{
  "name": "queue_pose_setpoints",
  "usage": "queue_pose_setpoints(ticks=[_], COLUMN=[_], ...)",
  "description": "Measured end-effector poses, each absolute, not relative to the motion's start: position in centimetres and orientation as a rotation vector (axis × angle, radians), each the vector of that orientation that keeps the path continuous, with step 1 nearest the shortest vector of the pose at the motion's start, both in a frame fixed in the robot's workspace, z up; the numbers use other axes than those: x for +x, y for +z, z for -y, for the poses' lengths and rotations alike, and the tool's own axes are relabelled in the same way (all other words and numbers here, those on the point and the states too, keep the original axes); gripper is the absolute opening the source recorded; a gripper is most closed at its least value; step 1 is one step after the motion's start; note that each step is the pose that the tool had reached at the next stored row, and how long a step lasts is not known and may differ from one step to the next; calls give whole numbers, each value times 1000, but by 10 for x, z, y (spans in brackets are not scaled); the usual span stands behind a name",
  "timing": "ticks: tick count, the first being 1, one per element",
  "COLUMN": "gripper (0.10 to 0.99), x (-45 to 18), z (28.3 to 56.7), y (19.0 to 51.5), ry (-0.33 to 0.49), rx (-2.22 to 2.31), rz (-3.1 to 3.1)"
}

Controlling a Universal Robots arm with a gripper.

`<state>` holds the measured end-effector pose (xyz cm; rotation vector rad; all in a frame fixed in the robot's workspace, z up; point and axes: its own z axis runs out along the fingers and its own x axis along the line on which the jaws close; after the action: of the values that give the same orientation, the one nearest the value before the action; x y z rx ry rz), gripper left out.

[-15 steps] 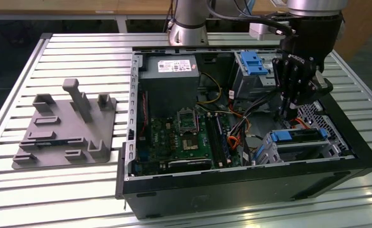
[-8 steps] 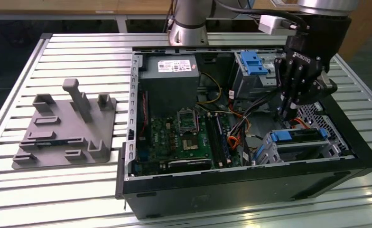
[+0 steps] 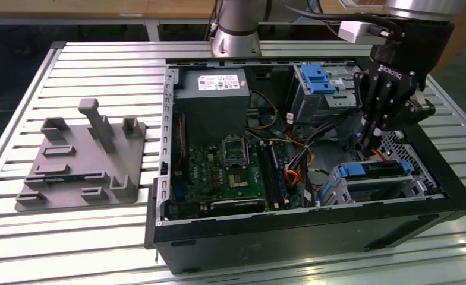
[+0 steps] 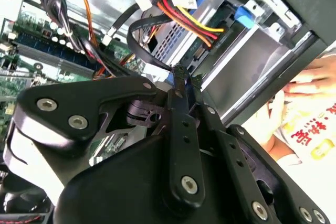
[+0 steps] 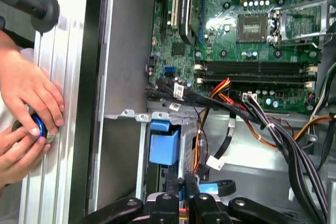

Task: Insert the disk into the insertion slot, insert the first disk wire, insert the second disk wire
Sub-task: 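Insert the second disk wire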

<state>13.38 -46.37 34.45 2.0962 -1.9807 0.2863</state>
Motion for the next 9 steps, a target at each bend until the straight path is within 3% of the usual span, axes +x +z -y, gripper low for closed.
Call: queue_pose_setpoints(ticks=[9], gripper=[192], x=[134], z=[466], y=[344], ry=[272], rx=[2110], rz=[1995])
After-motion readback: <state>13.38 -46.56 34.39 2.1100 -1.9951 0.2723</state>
